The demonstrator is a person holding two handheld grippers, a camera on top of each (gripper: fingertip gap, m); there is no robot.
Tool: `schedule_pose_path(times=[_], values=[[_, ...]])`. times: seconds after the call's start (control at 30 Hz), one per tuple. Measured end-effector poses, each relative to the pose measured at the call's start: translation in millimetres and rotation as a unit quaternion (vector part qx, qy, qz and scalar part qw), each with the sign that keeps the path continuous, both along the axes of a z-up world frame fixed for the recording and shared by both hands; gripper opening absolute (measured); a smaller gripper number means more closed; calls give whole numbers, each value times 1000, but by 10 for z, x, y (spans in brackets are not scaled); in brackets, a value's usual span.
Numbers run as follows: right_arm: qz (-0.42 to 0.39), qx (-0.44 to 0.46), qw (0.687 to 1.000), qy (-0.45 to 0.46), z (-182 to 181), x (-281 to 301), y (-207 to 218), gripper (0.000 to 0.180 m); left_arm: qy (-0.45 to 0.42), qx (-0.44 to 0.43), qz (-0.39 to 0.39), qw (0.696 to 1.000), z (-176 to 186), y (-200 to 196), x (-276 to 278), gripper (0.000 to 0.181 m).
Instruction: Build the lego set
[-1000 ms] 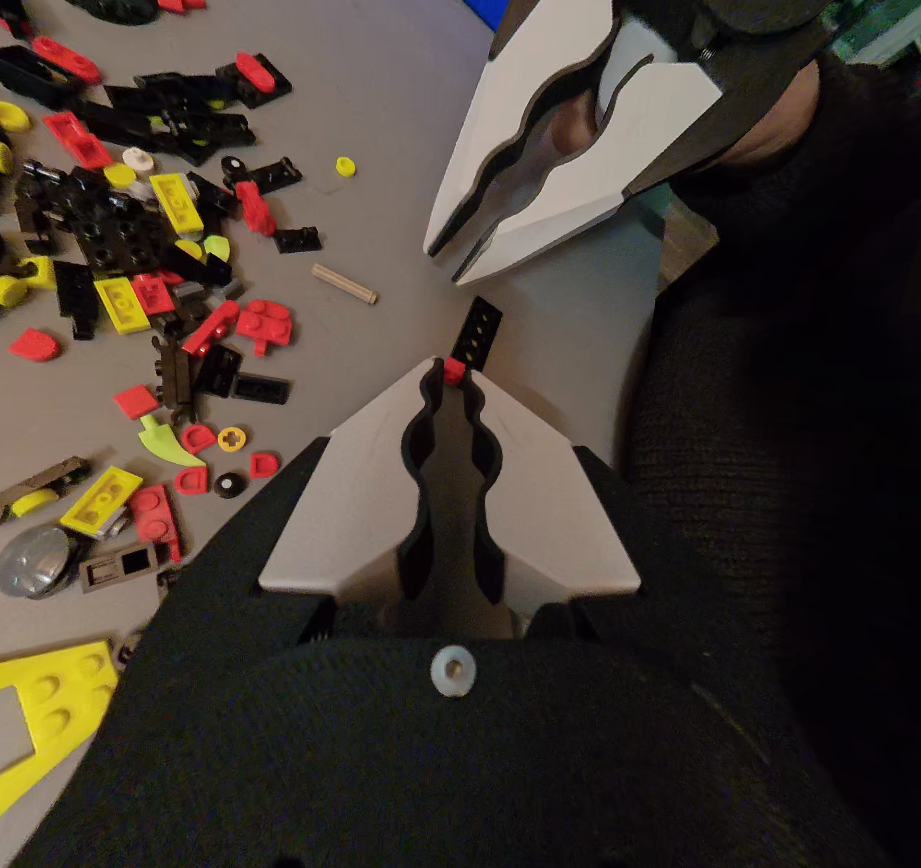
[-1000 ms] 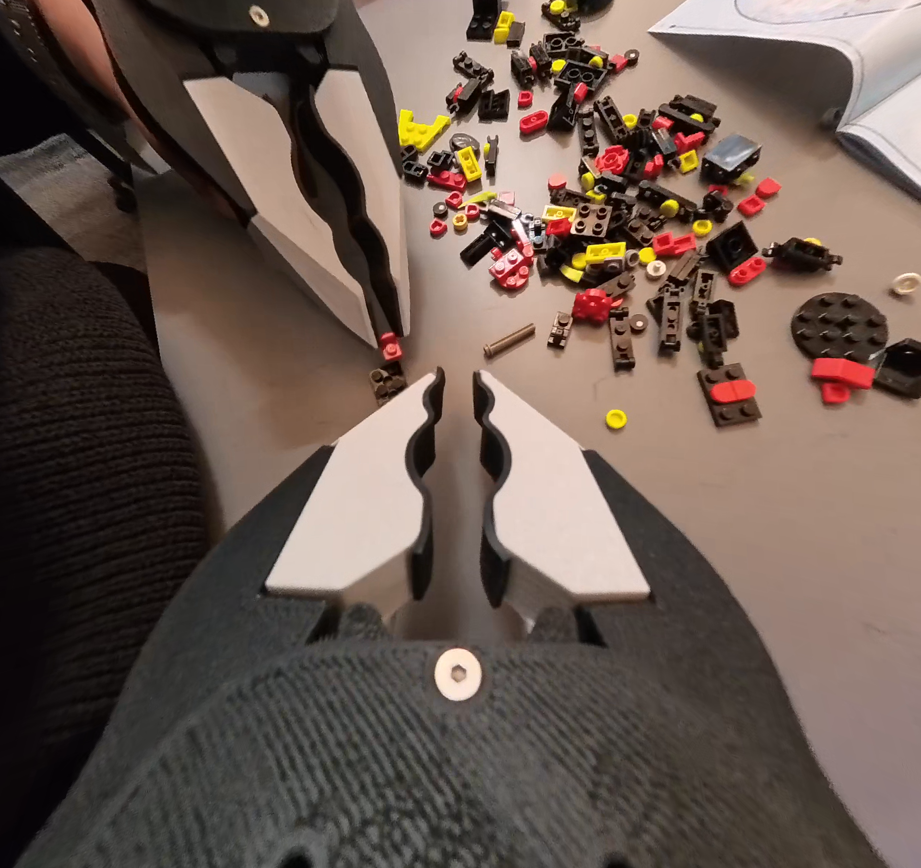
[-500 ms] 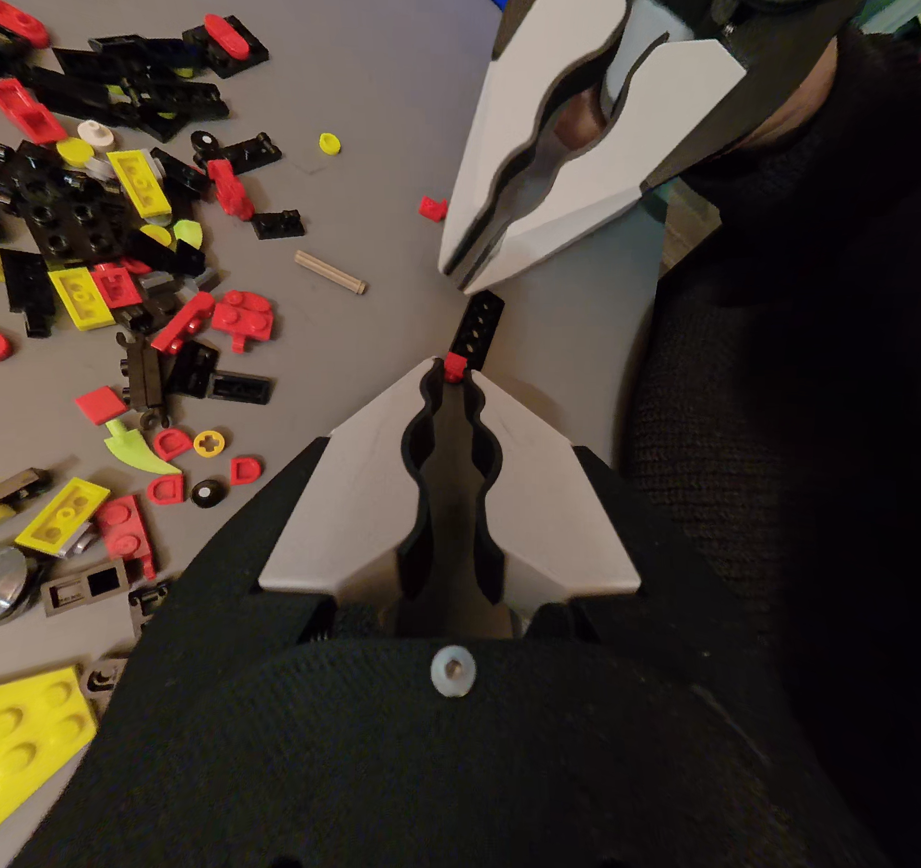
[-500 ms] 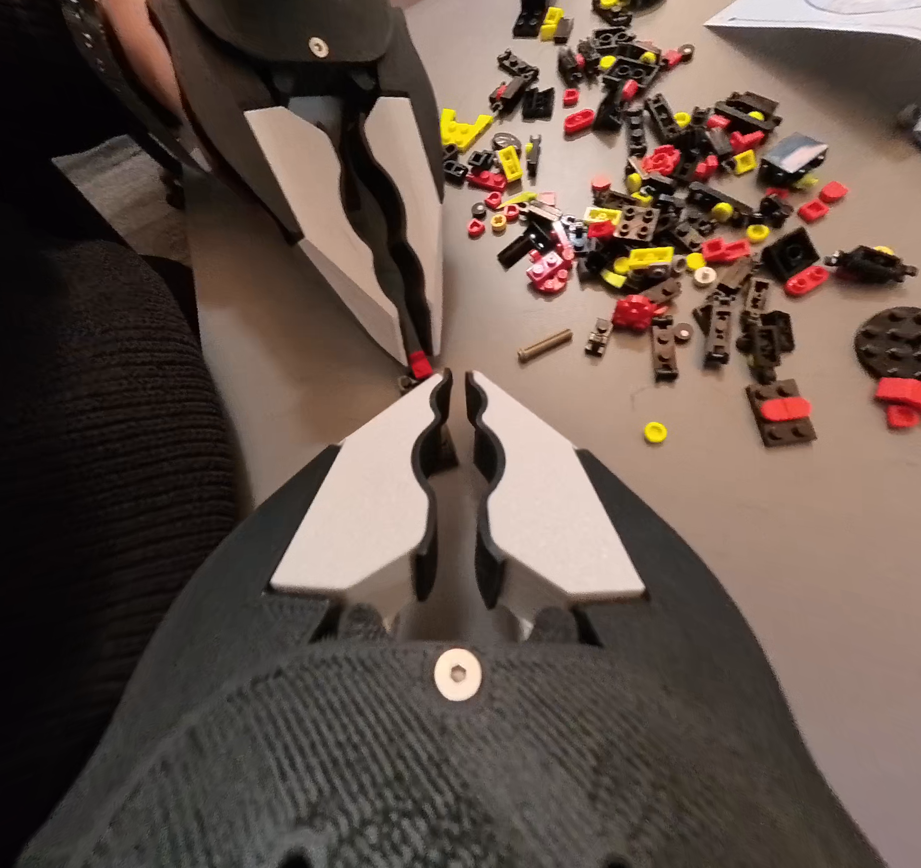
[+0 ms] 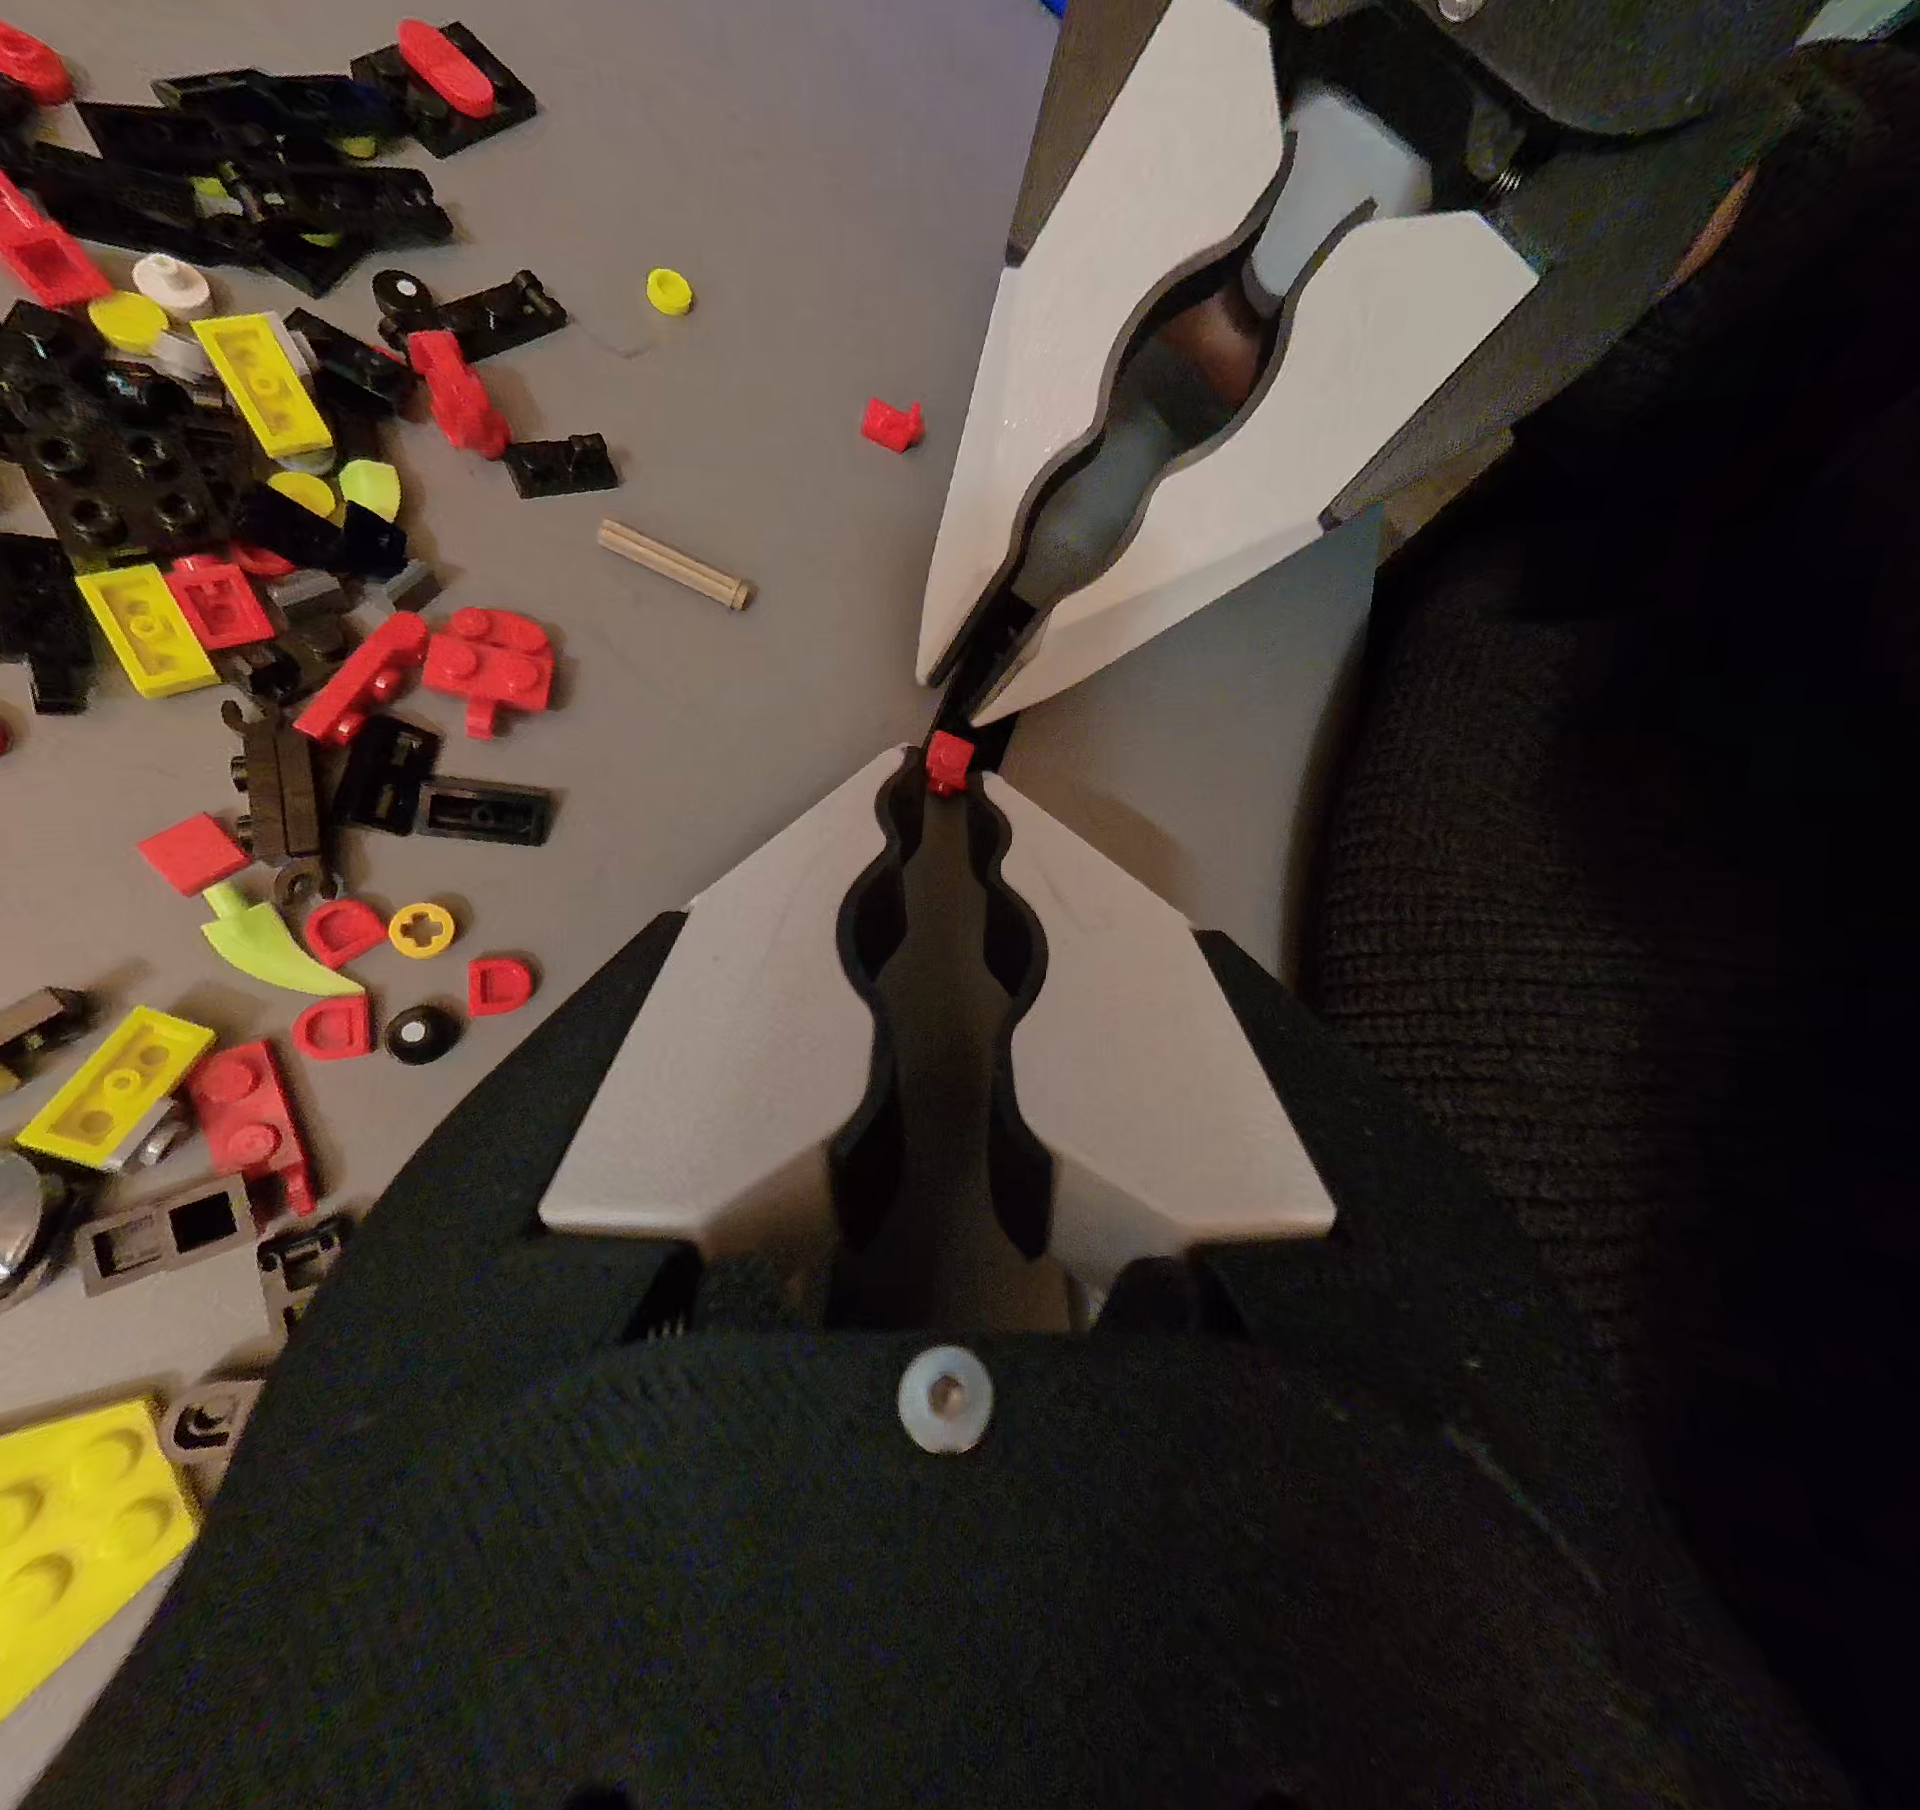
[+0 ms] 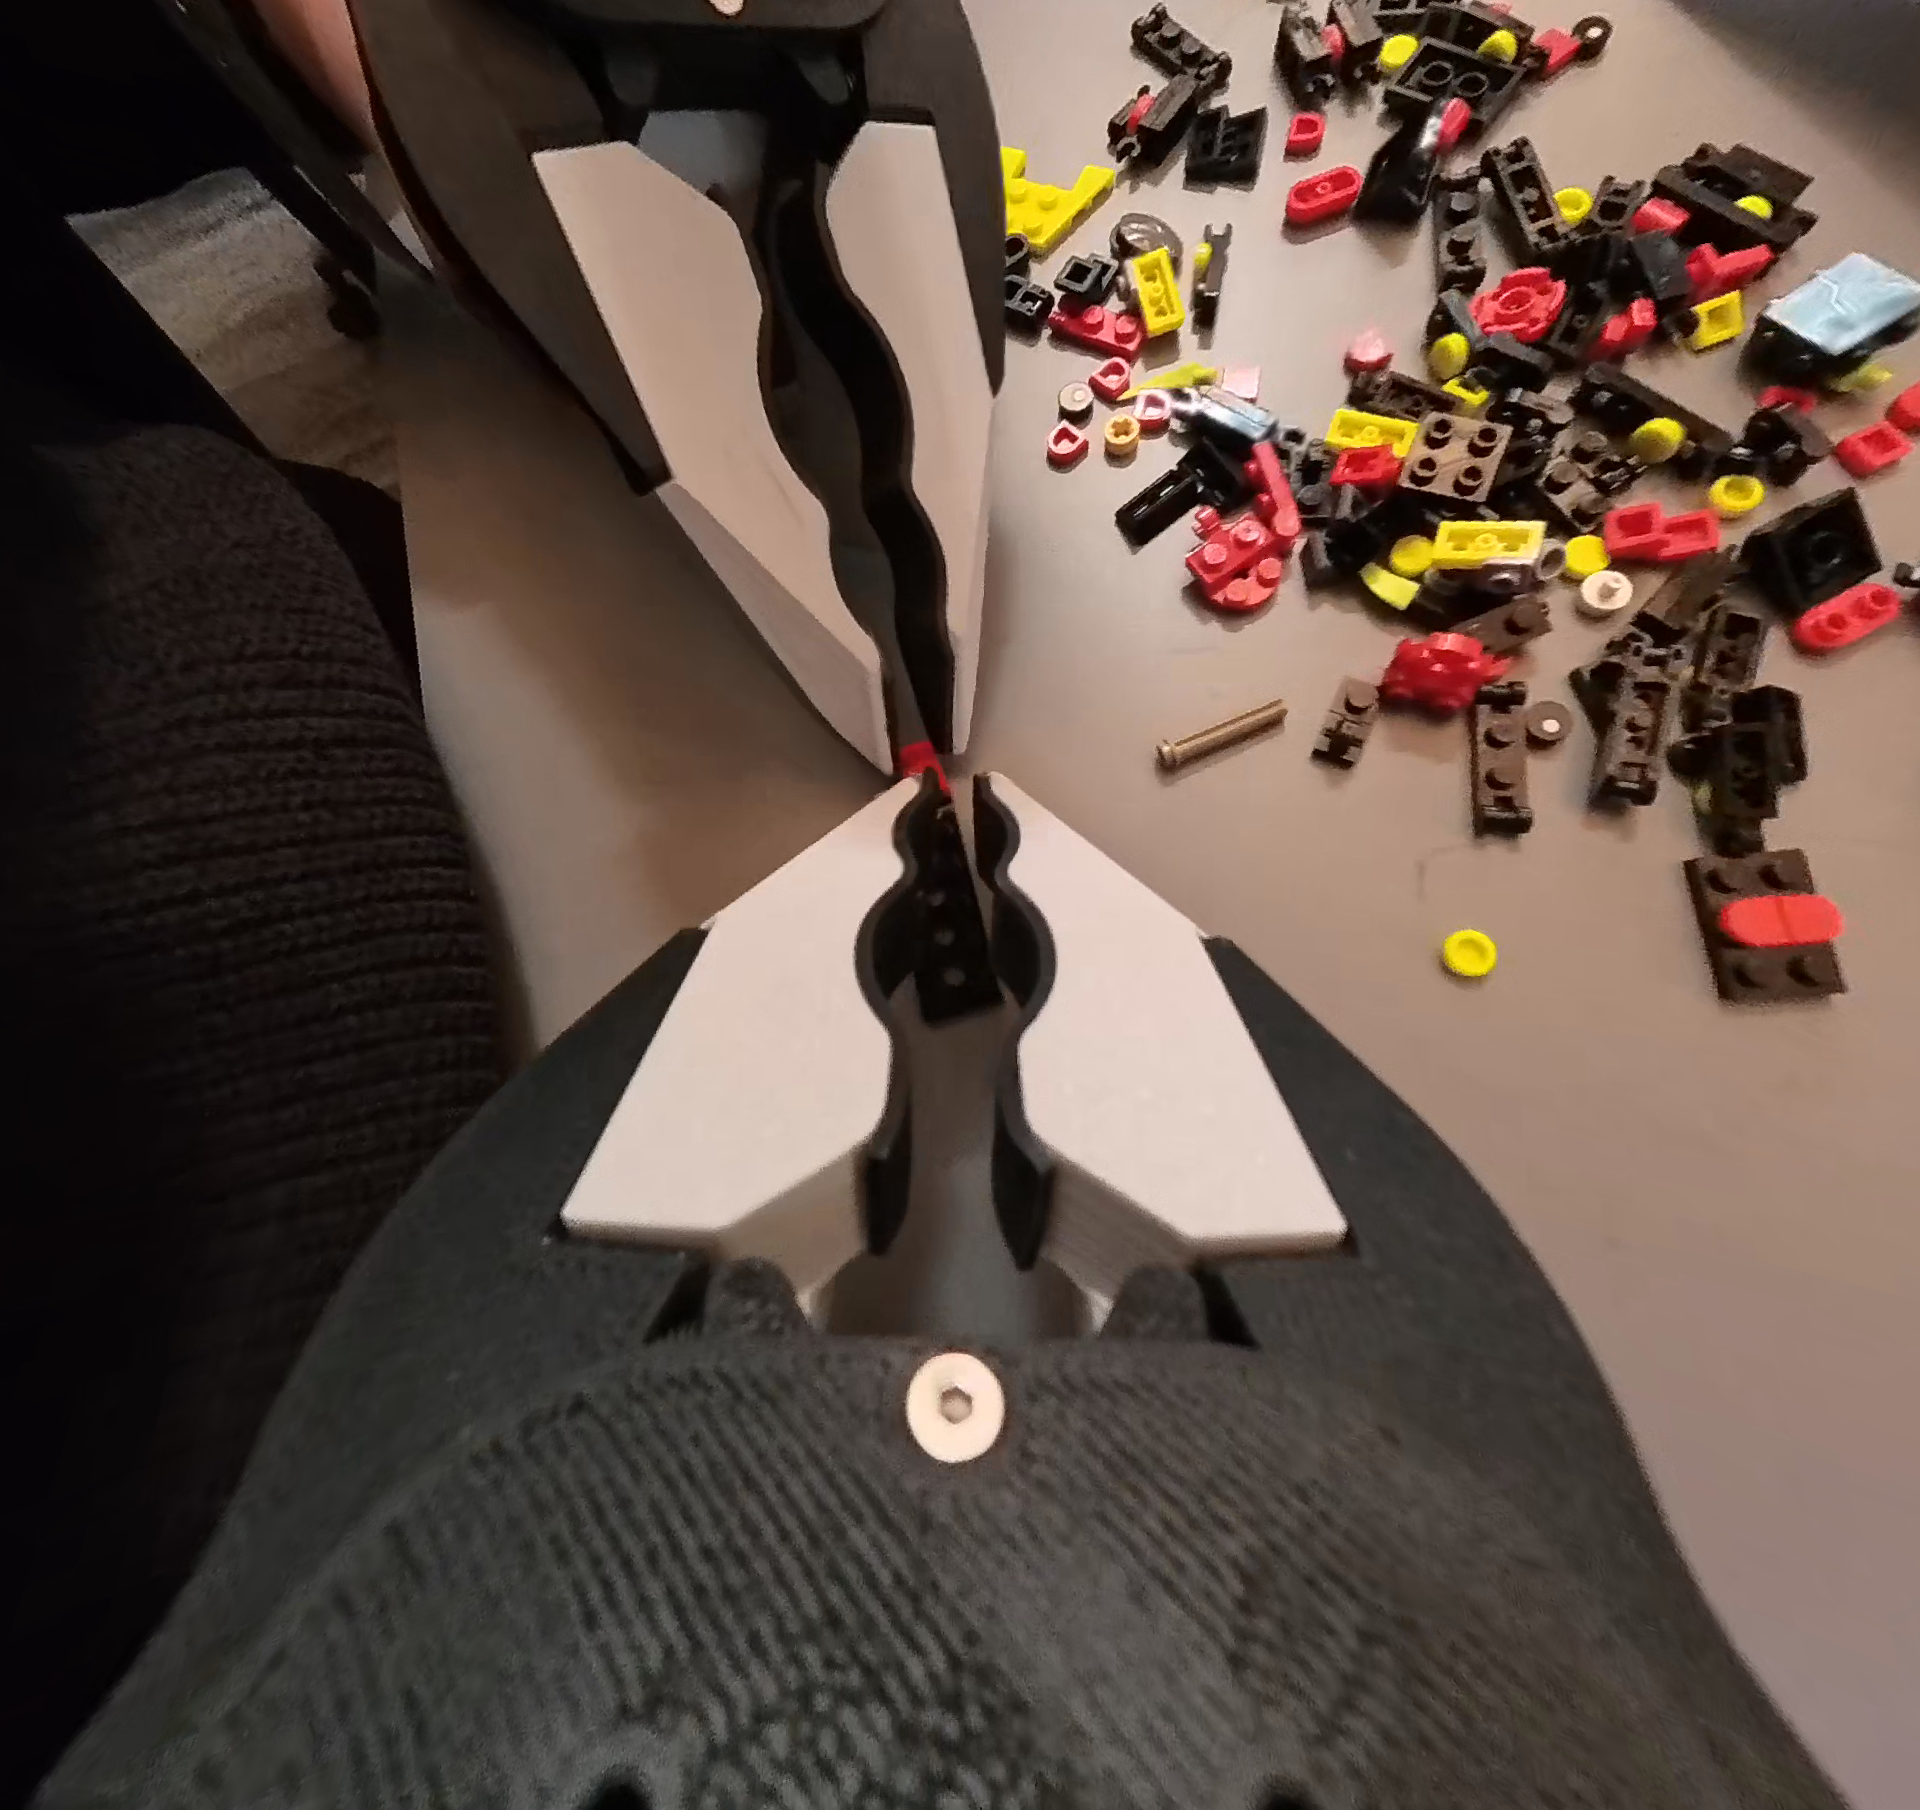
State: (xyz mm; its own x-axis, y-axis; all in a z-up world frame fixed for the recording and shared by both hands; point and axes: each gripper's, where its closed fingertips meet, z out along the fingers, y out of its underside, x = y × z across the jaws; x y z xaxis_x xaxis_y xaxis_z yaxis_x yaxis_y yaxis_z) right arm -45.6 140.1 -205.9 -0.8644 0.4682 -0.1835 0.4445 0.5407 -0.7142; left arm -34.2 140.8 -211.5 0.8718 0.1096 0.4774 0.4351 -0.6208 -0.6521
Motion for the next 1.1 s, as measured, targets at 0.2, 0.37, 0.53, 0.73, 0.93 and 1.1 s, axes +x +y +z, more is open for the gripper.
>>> schedule_pose_path(times=[0.2,0.37,0.53,0.73,0.93,1.1], values=[[2,19,1000,6,-47,5,-15,5,1,-1,1,1000,1,-6,-3,6],[-1,15,1000,1,-43,1,-6,6,0,0,0,1000,1,1,1,6],[1,9,1000,-3,-35,13,-25,6,1,-1,-2,1000,-2,5,13,6],[2,4,1000,-12,-42,32,-32,6,1,-1,-2,1000,-3,6,13,4],[0,4,1000,-15,-42,39,-27,6,4,0,-1,1000,5,14,12,4],[-1,4,1000,-17,-41,42,-27,5,2,1,0,1000,5,16,12,6]])
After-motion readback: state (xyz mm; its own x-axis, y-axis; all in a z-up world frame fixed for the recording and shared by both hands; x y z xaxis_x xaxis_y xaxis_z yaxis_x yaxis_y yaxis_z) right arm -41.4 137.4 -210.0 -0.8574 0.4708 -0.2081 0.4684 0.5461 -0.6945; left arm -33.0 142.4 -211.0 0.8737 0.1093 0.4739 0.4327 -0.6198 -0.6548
